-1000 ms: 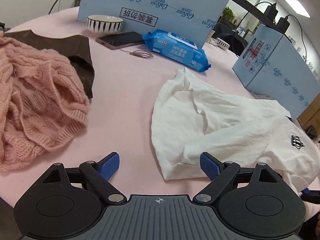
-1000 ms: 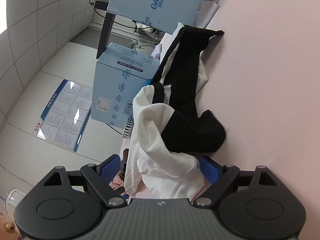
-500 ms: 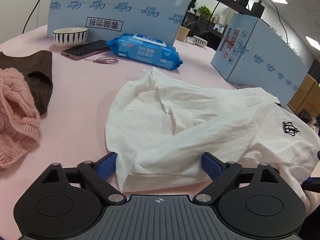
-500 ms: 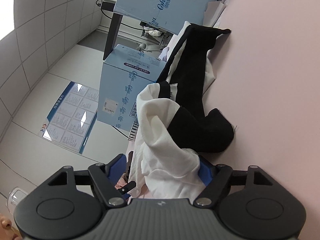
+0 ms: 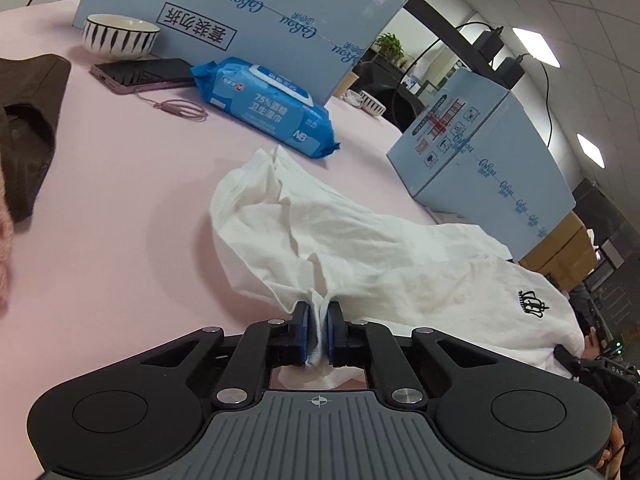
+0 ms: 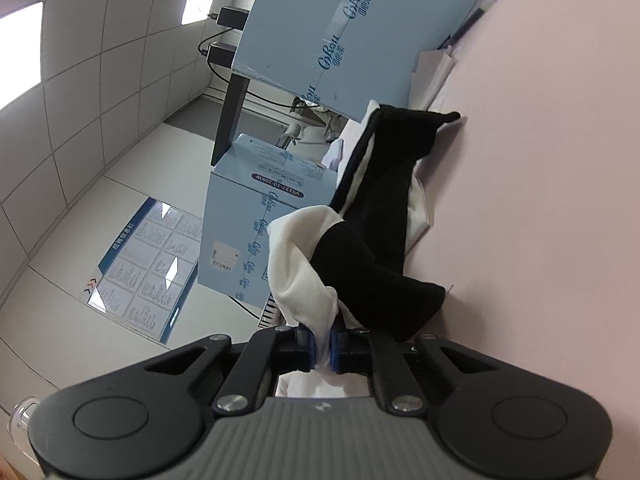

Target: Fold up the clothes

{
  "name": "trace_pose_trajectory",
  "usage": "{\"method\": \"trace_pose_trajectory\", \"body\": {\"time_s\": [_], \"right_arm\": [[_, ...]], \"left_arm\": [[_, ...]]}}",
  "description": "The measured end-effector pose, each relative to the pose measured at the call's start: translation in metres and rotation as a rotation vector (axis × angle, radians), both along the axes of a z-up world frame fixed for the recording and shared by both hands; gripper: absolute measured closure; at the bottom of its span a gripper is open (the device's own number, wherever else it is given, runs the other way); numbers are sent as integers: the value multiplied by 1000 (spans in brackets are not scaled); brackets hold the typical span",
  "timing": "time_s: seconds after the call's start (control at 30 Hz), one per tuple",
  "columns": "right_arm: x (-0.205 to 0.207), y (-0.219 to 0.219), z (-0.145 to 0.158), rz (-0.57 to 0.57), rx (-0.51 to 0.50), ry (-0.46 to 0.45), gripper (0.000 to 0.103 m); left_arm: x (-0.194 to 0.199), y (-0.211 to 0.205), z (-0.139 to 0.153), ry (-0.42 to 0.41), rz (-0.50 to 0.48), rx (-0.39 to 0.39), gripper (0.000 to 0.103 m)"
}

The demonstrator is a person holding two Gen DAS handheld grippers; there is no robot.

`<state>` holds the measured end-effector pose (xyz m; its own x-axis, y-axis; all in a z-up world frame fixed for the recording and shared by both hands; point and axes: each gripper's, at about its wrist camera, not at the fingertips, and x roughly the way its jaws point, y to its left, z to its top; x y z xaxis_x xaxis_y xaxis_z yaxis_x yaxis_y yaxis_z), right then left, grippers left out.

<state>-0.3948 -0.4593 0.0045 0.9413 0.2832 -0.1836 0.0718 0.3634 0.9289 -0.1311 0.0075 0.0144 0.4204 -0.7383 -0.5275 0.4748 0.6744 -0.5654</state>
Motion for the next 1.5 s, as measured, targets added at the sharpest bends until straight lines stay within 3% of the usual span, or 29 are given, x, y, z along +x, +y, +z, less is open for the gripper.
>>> {"method": "trace_pose_trajectory", "body": {"time_s": [0.27, 0.4, 0.6, 0.73, 0.83, 0.97, 1.07, 1.13, 1.23, 1.33, 1.5], "right_arm": [[31, -28, 45, -16, -37, -104, 96], [42, -38, 75, -27, -83, -159, 96], [111, -78, 109, -56, -109, -129, 96], [159, -101, 150, -83, -143, -188, 96], [171, -101, 192, -82, -190, -297, 96], [157, -100, 254, -99, -262, -444, 96], [144, -96, 285, -97, -294, -504, 96], [132, -89, 298, -74, -329, -518, 96], [108, -79, 278, -24, -326, -467, 96], [85, -62, 224, 27, -311, -329, 96], [38, -29, 100, 95, -119, -61, 95]], "left_arm": [[44, -29, 19, 12, -5, -163, 95], [60, -38, 44, -41, 2, -215, 95], [120, -80, 96, -93, 48, -191, 95], [153, -98, 158, -208, 122, -250, 95], [147, -100, 202, -309, 127, -298, 95], [116, -85, 244, -459, 121, -400, 95], [90, -69, 262, -517, 119, -473, 95], [72, -60, 261, -549, 111, -465, 95], [44, -40, 231, -536, 81, -416, 95], [26, -21, 185, -437, 52, -394, 95], [-6, 13, 91, -239, 55, -217, 95]]}}
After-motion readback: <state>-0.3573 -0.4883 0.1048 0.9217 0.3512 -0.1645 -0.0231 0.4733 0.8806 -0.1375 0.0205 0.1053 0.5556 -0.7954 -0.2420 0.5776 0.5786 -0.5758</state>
